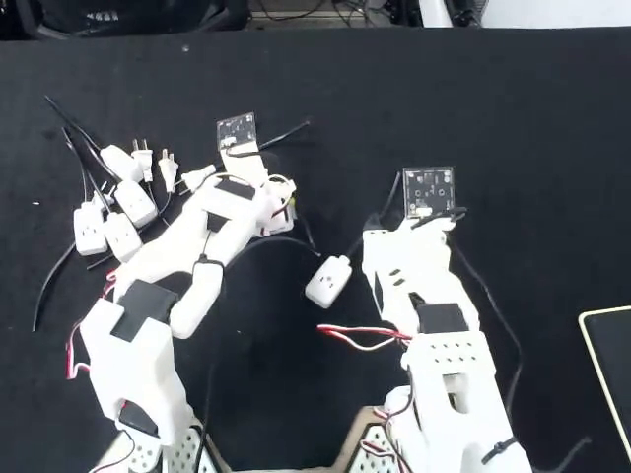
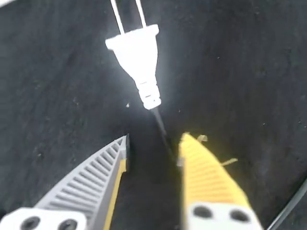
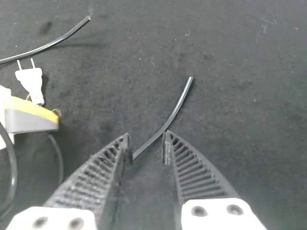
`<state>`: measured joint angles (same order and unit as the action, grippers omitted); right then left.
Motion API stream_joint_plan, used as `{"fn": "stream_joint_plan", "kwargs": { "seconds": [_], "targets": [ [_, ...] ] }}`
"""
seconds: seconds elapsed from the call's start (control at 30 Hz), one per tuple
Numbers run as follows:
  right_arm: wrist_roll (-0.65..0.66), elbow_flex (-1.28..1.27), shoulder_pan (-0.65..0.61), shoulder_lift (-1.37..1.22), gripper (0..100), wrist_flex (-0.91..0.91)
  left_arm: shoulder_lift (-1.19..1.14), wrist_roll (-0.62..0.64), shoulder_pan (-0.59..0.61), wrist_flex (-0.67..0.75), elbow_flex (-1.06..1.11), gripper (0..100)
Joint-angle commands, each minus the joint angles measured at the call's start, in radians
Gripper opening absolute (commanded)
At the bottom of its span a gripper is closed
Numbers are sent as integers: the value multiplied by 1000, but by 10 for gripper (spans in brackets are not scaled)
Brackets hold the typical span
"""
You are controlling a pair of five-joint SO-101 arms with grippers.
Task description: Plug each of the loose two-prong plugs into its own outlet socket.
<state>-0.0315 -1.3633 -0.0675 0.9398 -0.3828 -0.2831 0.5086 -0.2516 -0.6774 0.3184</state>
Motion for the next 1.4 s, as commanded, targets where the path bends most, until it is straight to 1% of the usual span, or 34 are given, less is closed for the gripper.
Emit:
{"fn": "stream_joint_plan", "kwargs": {
  "seconds": [0.0,0.07,0.13,0.23,0.33,0.4,0.47,0.67,0.73,0.8,0.83,0.9,0.97,1.03,1.1,1.27,1.3,1.37],
  "targets": [
    [0,5,15,1,114,21,9,2,59,-81,-18,95],
    [0,4,15,1,114,20,9,2,96,-120,-31,52],
    [0,4,15,1,114,20,11,2,148,-203,-74,28],
    [0,4,15,1,114,20,9,0,242,-339,-143,31],
    [0,4,15,1,114,20,9,-17,361,-440,-209,30],
    [0,4,15,1,114,20,9,-84,441,-488,-254,30],
    [0,4,15,1,114,20,3,-167,518,-500,-289,30],
    [0,2,15,1,114,20,-12,-491,693,-440,-306,33],
    [0,2,15,1,114,20,-9,-559,745,-440,-331,33],
    [0,2,15,1,114,20,-5,-591,785,-445,-355,33],
    [0,2,15,1,114,20,-5,-597,794,-456,-366,34],
    [0,2,14,1,114,20,8,-601,797,-535,-406,52],
    [0,2,14,1,114,20,18,-601,777,-641,-463,124],
    [0,2,14,1,114,20,21,-608,745,-704,-512,196],
    [0,2,14,-1,114,20,21,-634,713,-726,-550,225],
    [0,2,14,-1,114,20,20,-635,579,-779,-607,216],
    [0,2,14,-1,114,20,14,-635,549,-773,-598,216],
    [0,2,14,-1,114,20,-18,-635,490,-710,-558,216]
  ]
}}
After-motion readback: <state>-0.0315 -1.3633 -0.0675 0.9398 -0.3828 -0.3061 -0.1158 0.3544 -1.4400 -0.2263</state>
